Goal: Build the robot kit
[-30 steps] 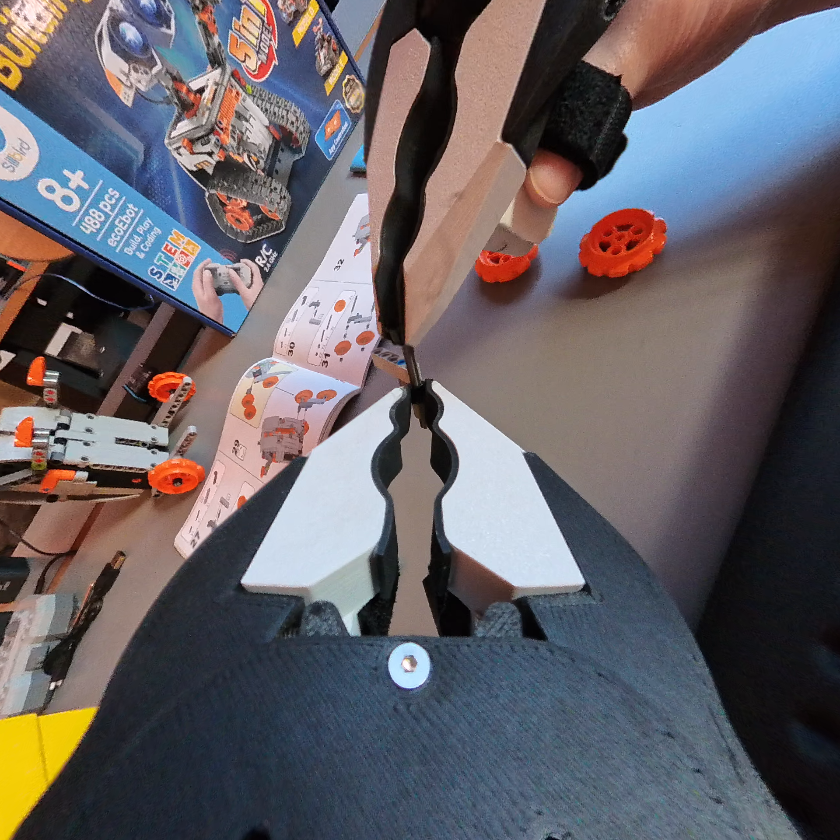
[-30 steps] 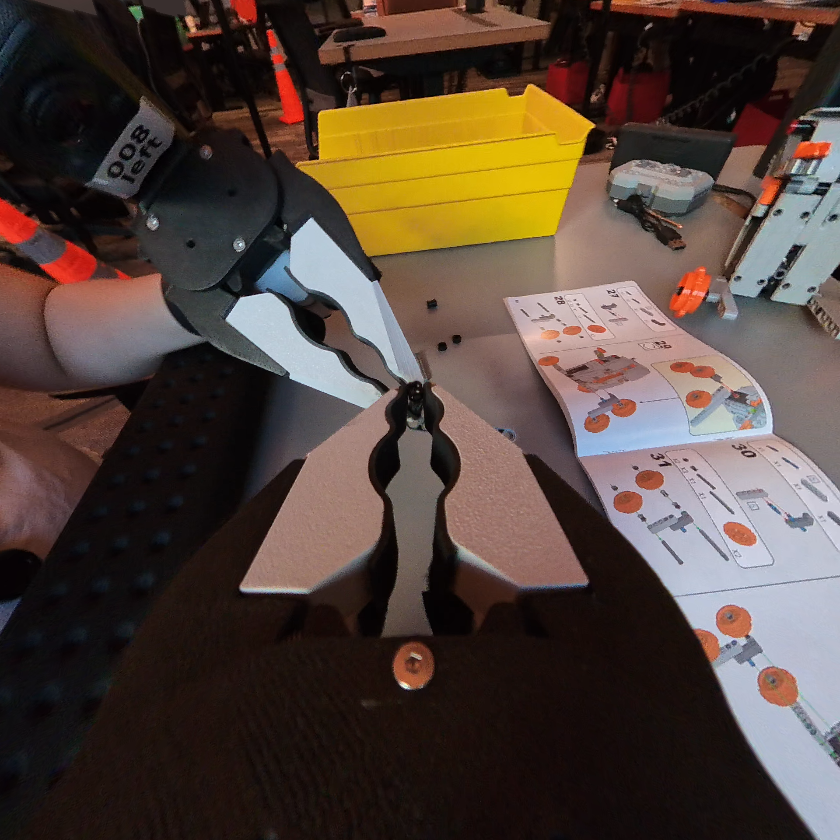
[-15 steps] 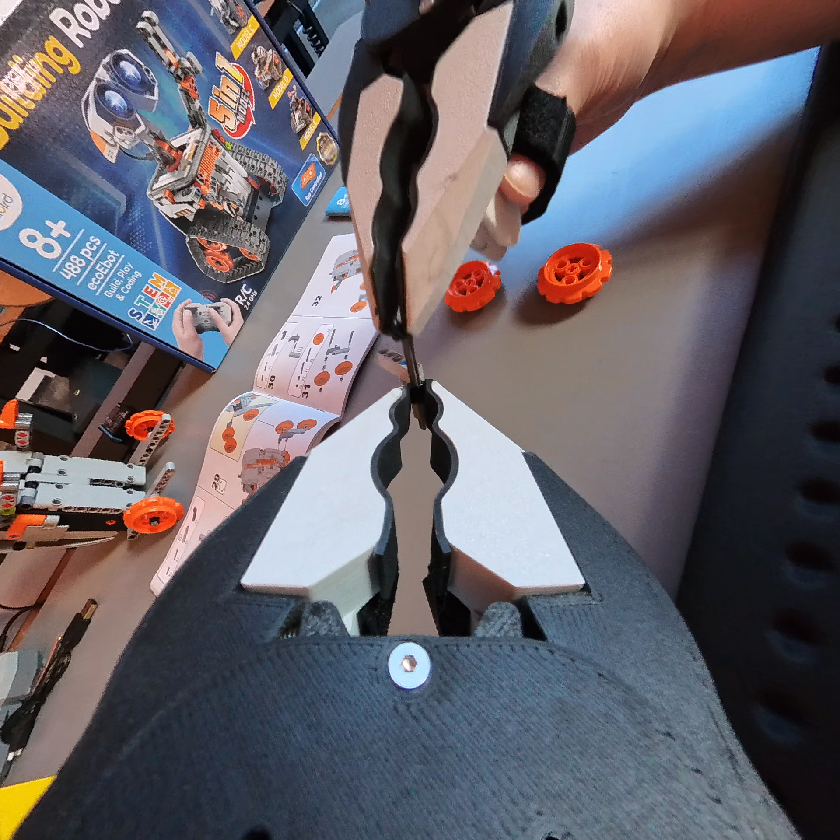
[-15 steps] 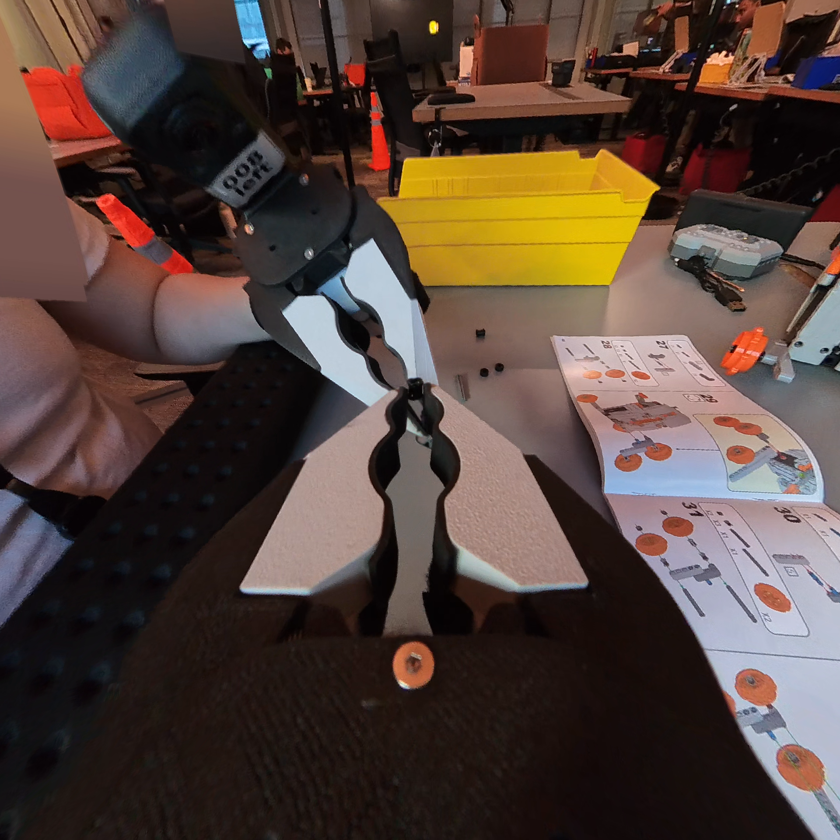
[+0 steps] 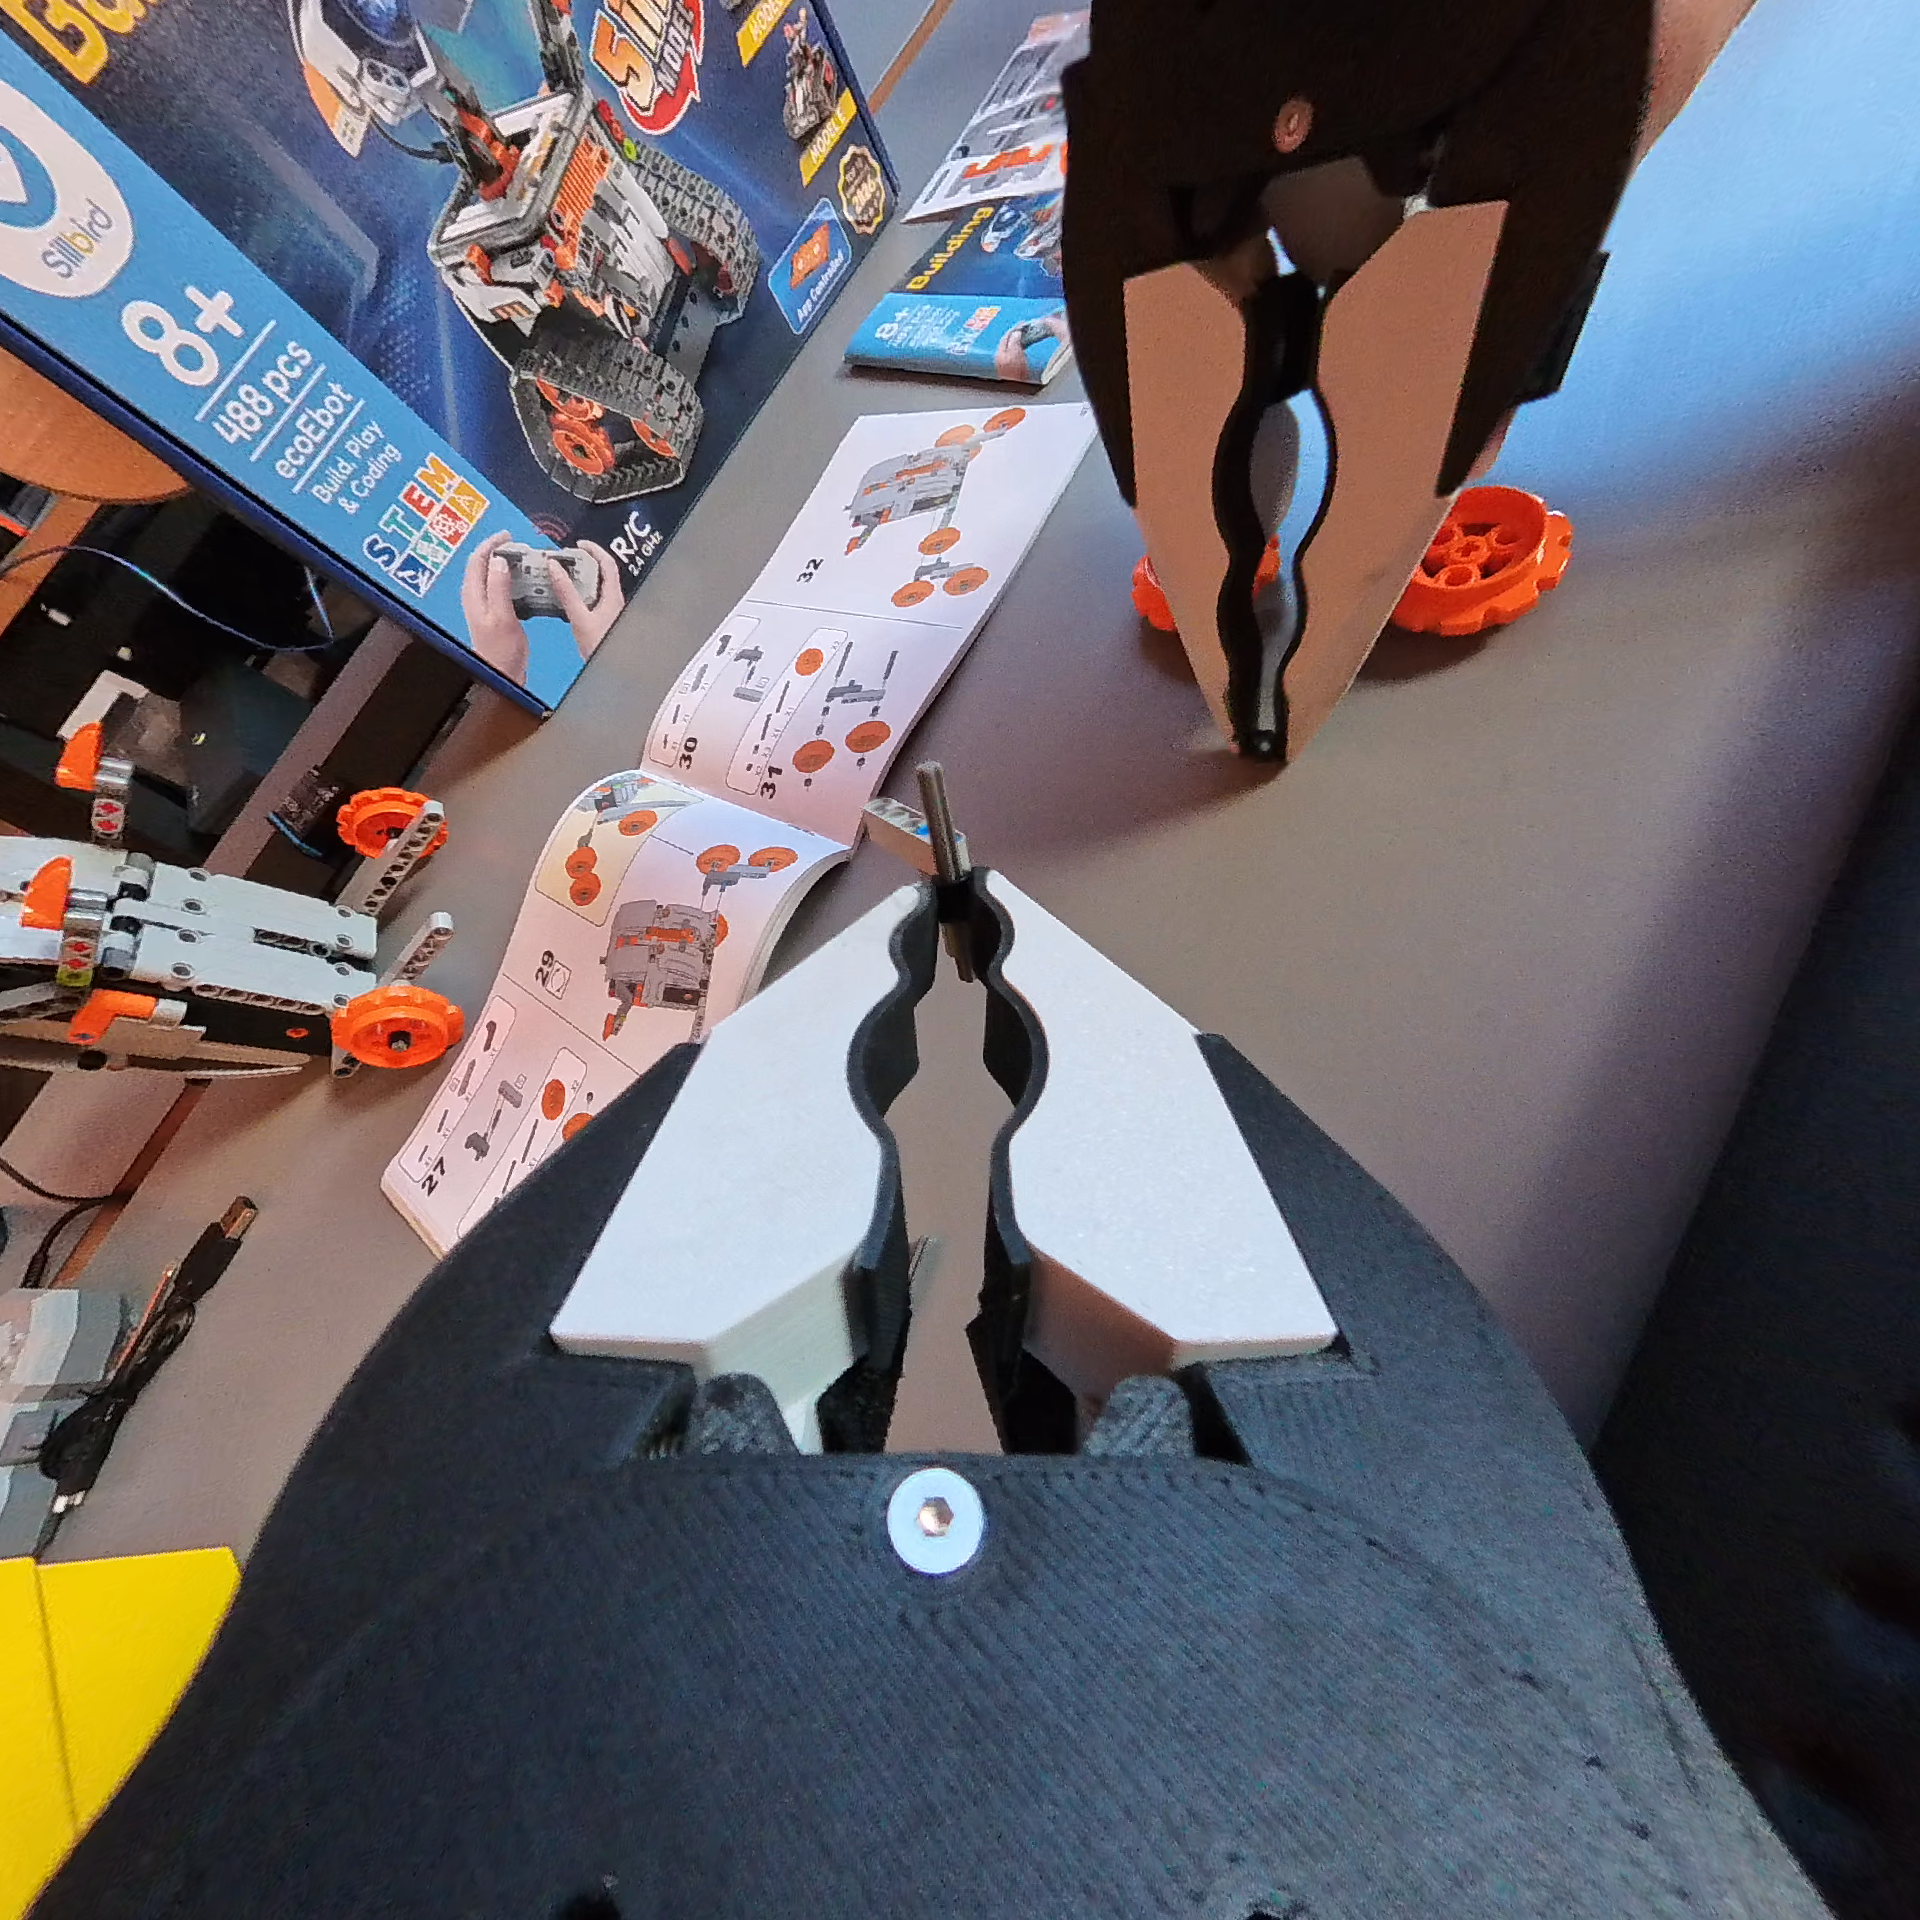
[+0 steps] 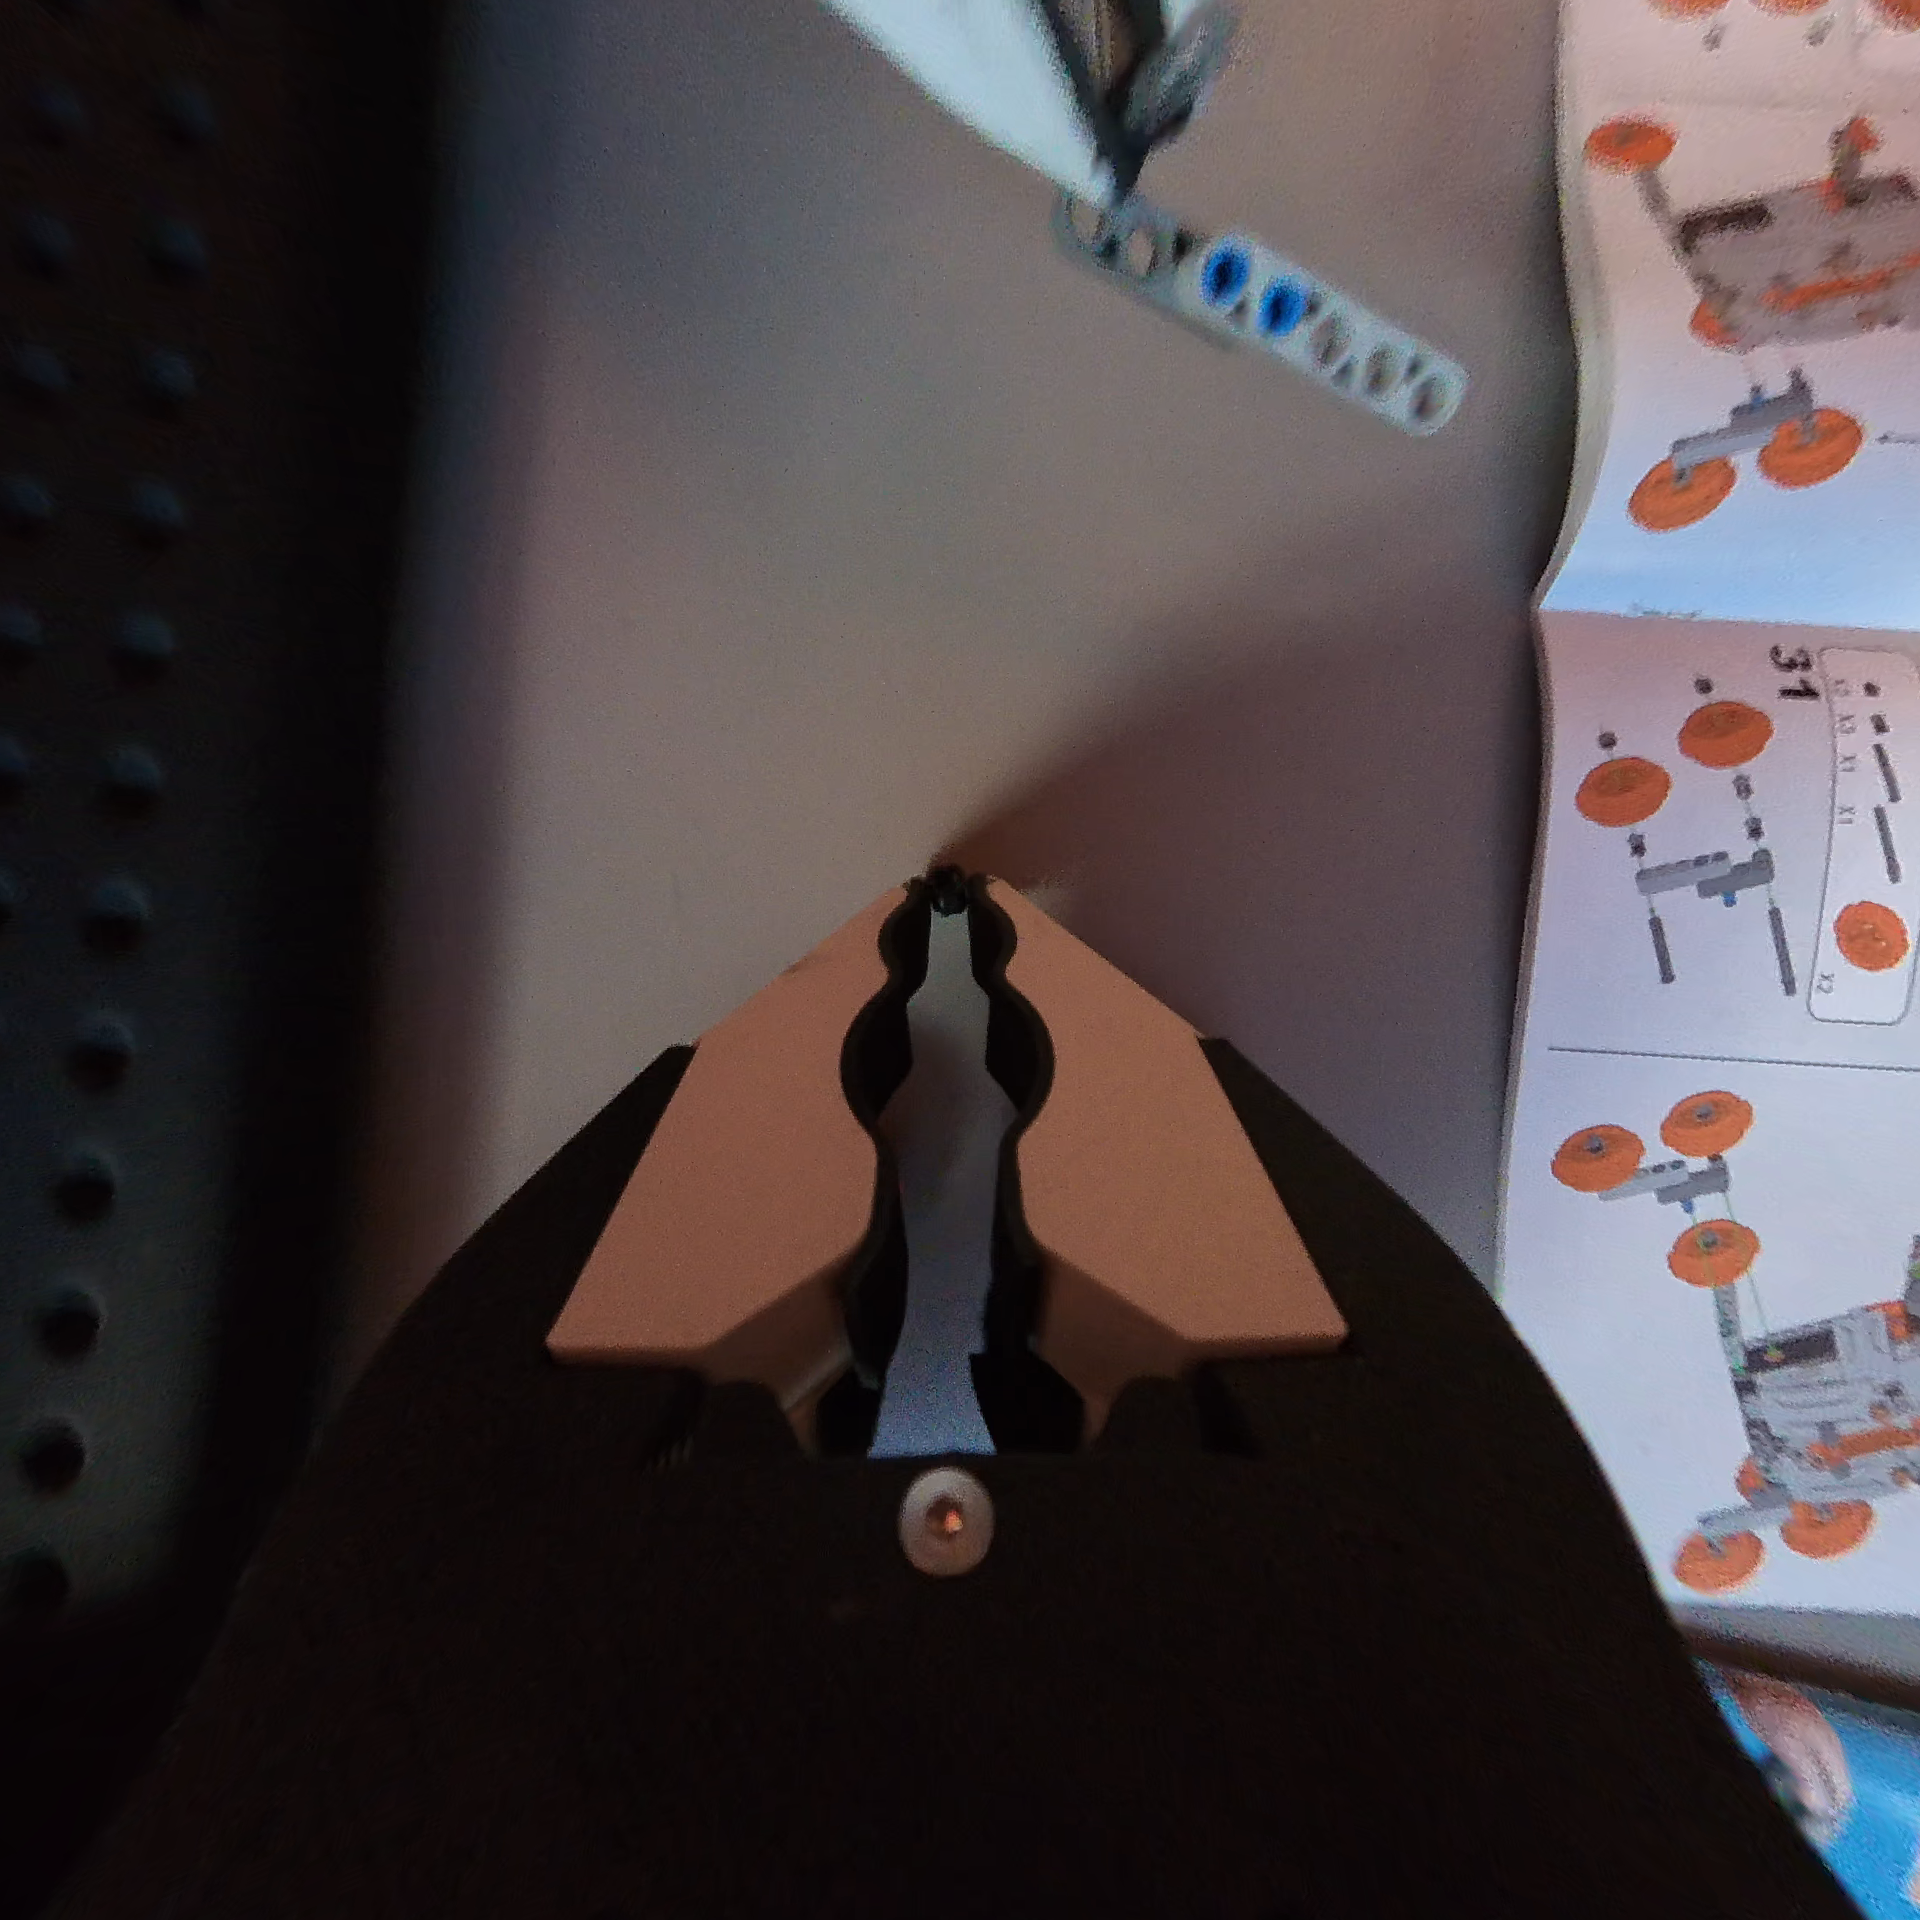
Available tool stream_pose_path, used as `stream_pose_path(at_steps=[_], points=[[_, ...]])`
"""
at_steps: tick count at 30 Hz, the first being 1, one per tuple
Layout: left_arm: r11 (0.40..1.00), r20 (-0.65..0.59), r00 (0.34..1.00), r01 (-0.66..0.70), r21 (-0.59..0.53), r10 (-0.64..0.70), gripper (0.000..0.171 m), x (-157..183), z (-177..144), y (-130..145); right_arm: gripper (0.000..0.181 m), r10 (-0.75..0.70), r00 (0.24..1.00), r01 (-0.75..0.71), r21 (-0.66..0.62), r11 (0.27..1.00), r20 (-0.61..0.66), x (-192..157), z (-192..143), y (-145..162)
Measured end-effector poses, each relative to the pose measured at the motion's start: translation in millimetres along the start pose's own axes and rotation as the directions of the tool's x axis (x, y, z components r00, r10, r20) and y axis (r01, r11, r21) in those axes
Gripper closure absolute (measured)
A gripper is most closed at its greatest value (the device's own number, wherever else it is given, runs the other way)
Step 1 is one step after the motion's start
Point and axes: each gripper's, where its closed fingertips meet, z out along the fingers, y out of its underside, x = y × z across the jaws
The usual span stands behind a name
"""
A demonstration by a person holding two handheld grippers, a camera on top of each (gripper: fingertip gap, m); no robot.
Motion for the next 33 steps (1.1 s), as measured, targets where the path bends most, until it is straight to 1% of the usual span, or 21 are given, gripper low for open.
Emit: stream_pose_path(at_steps=[1,4,7,10,13,14,16,18,20,22,23,24,25,28,33], points=[[1.000,-0.001,1.000,-0.006,-0.003,0.006,0.169,0.9,0.6,0.1,0.170,0.005,1.000,-0.005,0.039,0.999,0.010,0.7,0.9,-1.5],[1.000,-0.011,1.000,-0.019,-0.008,0.019,0.169,4.5,2.0,0.2,0.169,-0.007,0.999,-0.001,0.151,0.988,0.051,-1.5,-1.9,-2.5],[1.000,-0.015,1.000,-0.018,-0.005,0.018,0.169,5.3,1.8,0.0,0.166,-0.038,0.998,0.030,0.166,0.986,0.042,0.0,-4.6,4.6],[1.000,-0.017,1.000,-0.014,-0.005,0.014,0.169,5.0,1.6,0.0,0.164,-0.024,0.996,0.006,0.215,0.977,0.080,-1.6,-3.9,0.7],[1.000,-0.017,1.000,-0.014,-0.003,0.014,0.169,5.2,1.2,-0.3,0.164,-0.023,0.997,0.007,0.213,0.977,0.074,-0.7,-3.1,-0.3],[1.000,-0.019,1.000,-0.013,-0.003,0.013,0.169,5.4,1.2,-0.2,0.164,-0.035,0.997,0.021,0.196,0.980,0.069,-1.3,-2.8,0.2],[1.000,-0.017,1.000,-0.016,-0.006,0.015,0.169,5.2,1.2,0.0,0.166,-0.100,0.994,0.094,0.129,0.987,0.043,-3.4,-4.2,0.2],[1.000,-0.014,1.000,-0.015,-0.003,0.015,0.169,4.2,0.5,-0.3,0.168,-0.165,0.986,0.164,0.064,0.984,0.012,-4.3,-10.6,-7.6],[1.000,-0.001,1.000,-0.009,-0.001,0.009,0.169,0.4,-1.7,0.2,0.173,-0.230,0.973,0.230,-0.038,0.972,0.008,-3.8,-15.2,-10.7],[1.000,0.019,1.000,0.005,0.008,-0.005,0.169,-5.5,-5.5,0.4,0.172,-0.275,0.959,0.281,-0.156,0.947,0.062,-7.1,-14.9,-5.9],[1.000,0.025,1.000,0.017,0.014,-0.017,0.169,-8.1,-7.1,0.3,0.168,-0.296,0.953,0.303,-0.210,0.930,0.064,-3.5,-13.5,-3.6],[0.999,0.029,0.999,0.028,0.018,-0.029,0.169,-10.5,-8.4,0.3,0.164,-0.314,0.947,0.322,-0.251,0.913,0.070,-0.7,-12.0,-1.4],[0.999,0.031,0.999,0.036,0.021,-0.036,0.169,-11.7,-9.1,0.4,0.164,-0.322,0.943,0.334,-0.277,0.901,0.091,-0.9,-10.4,0.3],[0.999,0.029,0.999,0.034,0.019,-0.034,0.169,-11.0,-8.8,0.6,0.165,-0.328,0.935,0.352,-0.273,0.895,0.131,-3.5,-5.9,-3.0],[1.000,0.024,1.000,0.018,0.019,-0.019,0.169,-8.0,-8.3,-0.6,0.168,-0.339,0.930,0.367,-0.299,0.881,0.143,-1.2,-4.4,-1.1]])
